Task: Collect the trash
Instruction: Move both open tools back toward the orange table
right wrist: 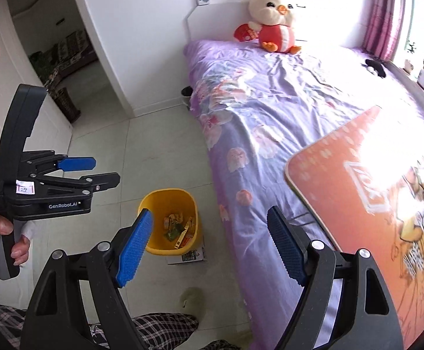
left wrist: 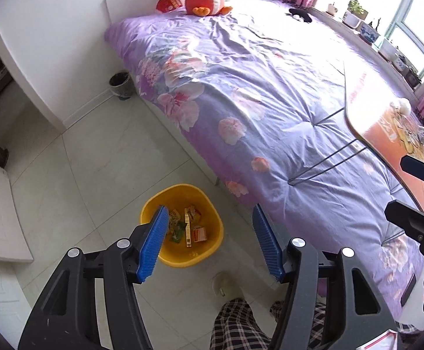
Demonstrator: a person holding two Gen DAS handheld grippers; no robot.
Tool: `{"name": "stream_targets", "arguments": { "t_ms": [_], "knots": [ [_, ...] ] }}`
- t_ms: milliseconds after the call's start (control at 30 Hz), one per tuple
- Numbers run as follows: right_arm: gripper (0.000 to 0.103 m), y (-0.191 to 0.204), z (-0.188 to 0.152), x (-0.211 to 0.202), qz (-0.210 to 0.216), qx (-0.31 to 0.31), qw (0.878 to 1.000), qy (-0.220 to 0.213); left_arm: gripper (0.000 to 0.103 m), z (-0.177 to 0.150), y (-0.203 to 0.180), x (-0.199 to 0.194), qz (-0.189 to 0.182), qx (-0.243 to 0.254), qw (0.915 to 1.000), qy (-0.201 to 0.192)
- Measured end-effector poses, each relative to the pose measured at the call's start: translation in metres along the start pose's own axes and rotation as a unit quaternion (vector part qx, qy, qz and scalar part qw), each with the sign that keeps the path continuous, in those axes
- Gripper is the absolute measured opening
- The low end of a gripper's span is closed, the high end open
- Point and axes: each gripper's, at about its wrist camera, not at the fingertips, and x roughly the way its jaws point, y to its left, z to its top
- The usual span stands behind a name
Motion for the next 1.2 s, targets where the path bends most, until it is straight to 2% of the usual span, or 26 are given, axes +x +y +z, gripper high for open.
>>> {"name": "stream_targets", "arguments": {
  "t_ms": [133,267,400,633,733,867,1067,1200],
  "knots": [
    [0.081,-0.03,-0.019,-0.032,-0.045,0.054,0.997,-0.025,0.061,0.002,-0.039,-0.013,-0.026,0.061,0.9977,-0.013],
    [0.081,-0.056,-0.043,-0.063,-0.095,0.11,0.988,-0.046,0.061,0.001,-0.076,-0.021,-0.056,0.125,0.9903,-0.022],
    [0.081,-0.082,-0.071,-0.093,-0.143,0.17,0.973,-0.063,0.061,0.0,-0.11,-0.024,-0.083,0.185,0.9789,-0.025],
    [0.081,-0.119,-0.117,-0.129,-0.206,0.263,0.94,-0.07,0.062,0.004,-0.157,-0.027,-0.121,0.26,0.9577,-0.022],
    [0.081,-0.131,-0.132,-0.141,-0.22,0.289,0.929,-0.07,0.062,0.007,-0.178,-0.024,-0.13,0.282,0.9505,-0.019],
    [0.081,-0.146,-0.14,-0.152,-0.234,0.301,0.922,-0.069,0.062,0.012,-0.202,-0.016,-0.139,0.3,0.9436,-0.012],
    [0.081,-0.181,-0.144,-0.156,-0.243,0.316,0.914,-0.074,0.066,0.028,-0.244,-0.008,-0.146,0.321,0.9356,-0.013],
    [0.081,-0.212,-0.139,-0.15,-0.239,0.318,0.914,-0.072,0.068,0.047,-0.274,0.0,-0.142,0.327,0.9341,-0.022]
  ]
}}
